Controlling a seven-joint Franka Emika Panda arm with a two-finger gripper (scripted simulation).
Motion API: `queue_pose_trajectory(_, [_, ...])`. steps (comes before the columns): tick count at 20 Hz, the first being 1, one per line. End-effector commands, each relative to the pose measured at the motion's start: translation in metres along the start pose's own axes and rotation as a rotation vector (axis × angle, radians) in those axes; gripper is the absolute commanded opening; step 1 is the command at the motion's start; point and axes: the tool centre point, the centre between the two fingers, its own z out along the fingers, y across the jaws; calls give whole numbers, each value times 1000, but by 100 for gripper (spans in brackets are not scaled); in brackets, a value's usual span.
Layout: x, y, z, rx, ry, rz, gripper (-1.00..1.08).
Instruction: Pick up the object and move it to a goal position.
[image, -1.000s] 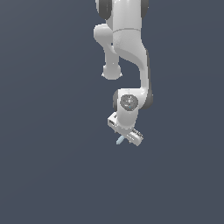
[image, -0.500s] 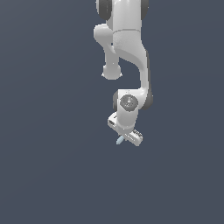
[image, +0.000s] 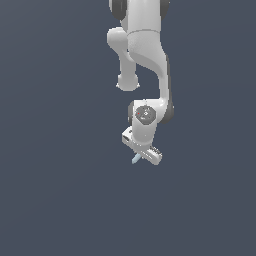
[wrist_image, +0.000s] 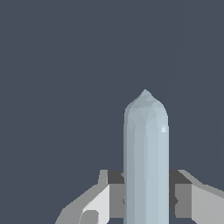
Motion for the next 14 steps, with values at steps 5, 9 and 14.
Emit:
queue_pose_trajectory(5, [1,21,-23,1,0,1,-100])
queue_pose_trajectory(9, [3,41,-46,1,0,1,-100])
queue_pose_trajectory(14, [5,74,-83,2,-1,1,-100])
